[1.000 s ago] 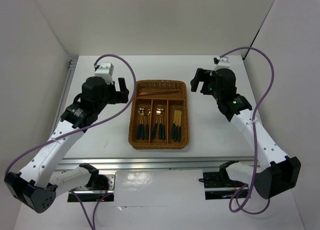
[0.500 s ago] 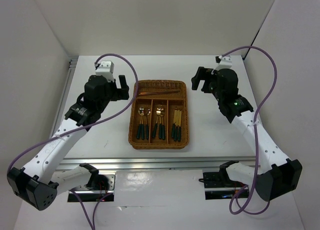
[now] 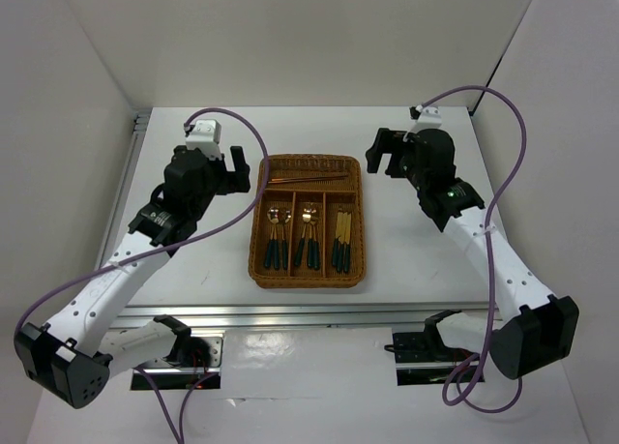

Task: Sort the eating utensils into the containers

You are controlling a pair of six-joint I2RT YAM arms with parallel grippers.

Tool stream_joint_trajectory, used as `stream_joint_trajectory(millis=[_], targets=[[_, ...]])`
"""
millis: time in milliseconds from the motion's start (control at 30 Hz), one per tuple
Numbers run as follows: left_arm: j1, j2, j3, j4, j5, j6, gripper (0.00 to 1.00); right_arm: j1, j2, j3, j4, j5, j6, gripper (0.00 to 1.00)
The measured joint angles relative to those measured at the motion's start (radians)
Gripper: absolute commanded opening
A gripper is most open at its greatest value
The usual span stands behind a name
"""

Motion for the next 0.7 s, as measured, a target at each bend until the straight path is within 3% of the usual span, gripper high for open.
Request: stream_joint_trajectory(millis=[700], targets=[[0.019, 0.143, 0.025, -0.013, 0.000, 0.025, 1.00, -0.001, 0.007, 0.001, 0.003, 0.030, 0.037, 1.00]])
